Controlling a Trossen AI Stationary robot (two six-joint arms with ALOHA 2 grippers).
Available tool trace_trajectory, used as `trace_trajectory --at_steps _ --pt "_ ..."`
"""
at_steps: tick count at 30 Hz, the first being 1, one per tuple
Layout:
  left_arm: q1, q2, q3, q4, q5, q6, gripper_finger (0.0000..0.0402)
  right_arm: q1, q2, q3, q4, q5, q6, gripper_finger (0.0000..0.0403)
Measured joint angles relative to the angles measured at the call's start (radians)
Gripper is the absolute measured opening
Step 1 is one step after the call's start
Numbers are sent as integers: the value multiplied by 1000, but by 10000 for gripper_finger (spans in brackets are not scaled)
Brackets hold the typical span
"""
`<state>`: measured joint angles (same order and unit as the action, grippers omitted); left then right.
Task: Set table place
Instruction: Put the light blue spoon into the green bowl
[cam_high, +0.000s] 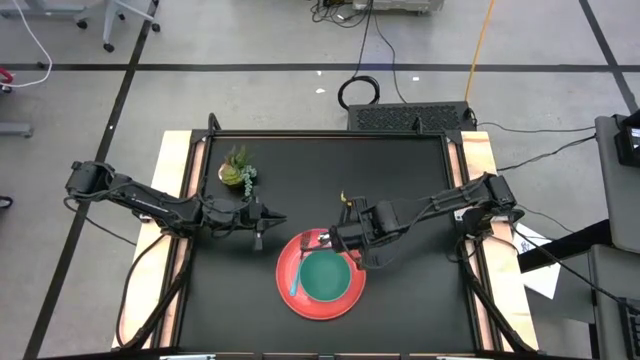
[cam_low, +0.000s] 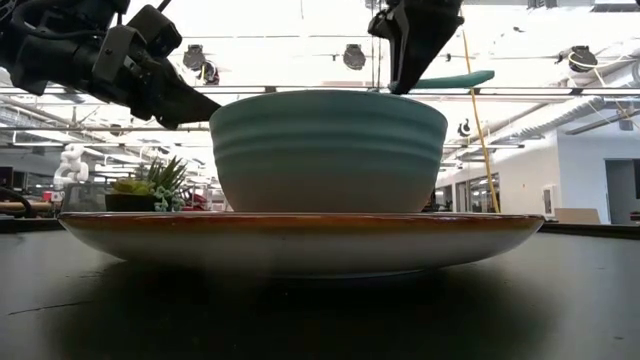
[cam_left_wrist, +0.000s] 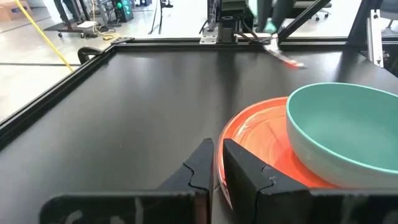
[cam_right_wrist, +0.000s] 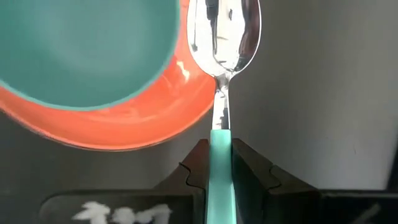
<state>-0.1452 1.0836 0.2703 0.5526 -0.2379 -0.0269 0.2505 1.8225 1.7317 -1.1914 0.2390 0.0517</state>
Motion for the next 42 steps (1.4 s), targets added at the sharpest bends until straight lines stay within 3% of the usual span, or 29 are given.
trace_trajectory --at_steps 12,30,36,42 --pt "0 0 0 -1 0 3 40 85 0 12 3 130 -23 33" --pt "0 0 0 -4 -7 5 40 84 75 12 265 45 -77 33" --pt "0 0 0 -8 -7 -1 40 88 82 38 182 62 -82 33" --pt "0 0 0 -12 -7 2 40 126 80 70 45 216 -208 33"
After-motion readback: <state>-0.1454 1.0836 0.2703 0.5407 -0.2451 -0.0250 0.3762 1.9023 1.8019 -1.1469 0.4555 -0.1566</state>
